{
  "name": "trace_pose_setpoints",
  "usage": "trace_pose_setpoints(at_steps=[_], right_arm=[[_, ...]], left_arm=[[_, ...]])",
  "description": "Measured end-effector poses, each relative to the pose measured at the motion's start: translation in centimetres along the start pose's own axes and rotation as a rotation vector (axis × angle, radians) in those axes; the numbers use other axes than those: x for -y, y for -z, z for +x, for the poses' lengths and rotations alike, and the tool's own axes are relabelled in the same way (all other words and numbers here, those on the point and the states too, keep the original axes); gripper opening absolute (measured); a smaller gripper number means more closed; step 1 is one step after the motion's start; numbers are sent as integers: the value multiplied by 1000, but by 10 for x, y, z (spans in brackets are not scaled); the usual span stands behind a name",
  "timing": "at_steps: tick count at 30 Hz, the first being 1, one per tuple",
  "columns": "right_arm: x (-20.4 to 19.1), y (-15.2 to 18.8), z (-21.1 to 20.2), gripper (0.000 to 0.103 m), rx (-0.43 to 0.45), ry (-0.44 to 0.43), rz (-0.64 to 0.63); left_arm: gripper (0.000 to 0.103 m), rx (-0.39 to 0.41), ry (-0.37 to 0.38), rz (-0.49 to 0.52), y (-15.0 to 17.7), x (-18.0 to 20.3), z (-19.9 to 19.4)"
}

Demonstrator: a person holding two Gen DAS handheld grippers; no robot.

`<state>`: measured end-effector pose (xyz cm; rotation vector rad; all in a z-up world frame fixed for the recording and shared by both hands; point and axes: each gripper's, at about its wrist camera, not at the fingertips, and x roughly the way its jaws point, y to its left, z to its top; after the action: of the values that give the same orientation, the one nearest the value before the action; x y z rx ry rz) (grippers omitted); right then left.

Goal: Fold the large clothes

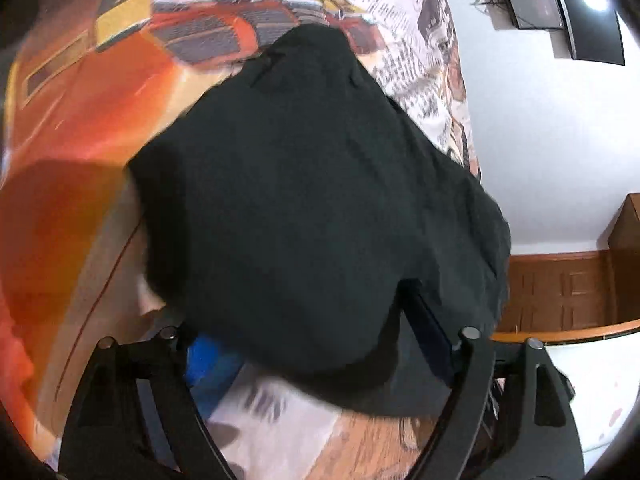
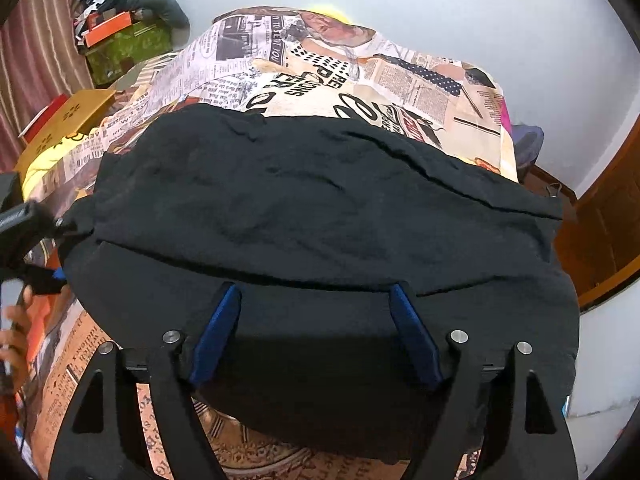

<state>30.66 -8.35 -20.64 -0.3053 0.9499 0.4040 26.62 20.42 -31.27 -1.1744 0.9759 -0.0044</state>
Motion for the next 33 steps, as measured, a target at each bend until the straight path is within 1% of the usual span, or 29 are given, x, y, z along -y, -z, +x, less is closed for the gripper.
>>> trace_pose_setpoints(at_steps=[4,6,7,8,10,11,14,16,19,22,25,27,29,31,33], right_arm=[[2,-2,2,76,-9,-27,14],[1,-2,2,76,-14,-28,15],[0,-3,2,76,-17,-27,15],[0,-4,2,76,-24,-27,15],[0,-6,0,76,-40,-29,20],[1,-6,-1,76,-45,-31,26],[5,-10,-10,75,-51,-69,76],[4,-11,-16,75,-46,-98,104],[-6,-14,-28,75,-11,-136,123],[-27,-17,-34,75,6,-201,114],[-51,-22,-26,75,-5,-257,83],[-64,-24,-18,76,-15,-295,77],[-76,-27,-5,76,-57,-352,68],[-84,-29,8,76,-104,-383,61],[-90,-30,15,75,-134,-379,41]], left_arm=[[86,76,-28,9,-11,6,12],[80,128,-72,33,-12,13,15],[69,146,-97,47,-13,15,16],[56,171,-131,70,-12,21,15],[42,207,-164,106,-11,29,8],[37,223,-182,134,-11,36,4],[31,290,-269,254,-3,65,-16],[29,356,-294,326,5,87,-36],[27,488,-322,445,20,126,-78],[26,608,-349,565,36,162,-112],[26,696,-372,665,52,188,-135],[26,726,-386,724,63,201,-142],[26,729,-391,775,75,211,-141],[25,699,-389,815,83,220,-130],[25,674,-391,845,89,226,-119]])
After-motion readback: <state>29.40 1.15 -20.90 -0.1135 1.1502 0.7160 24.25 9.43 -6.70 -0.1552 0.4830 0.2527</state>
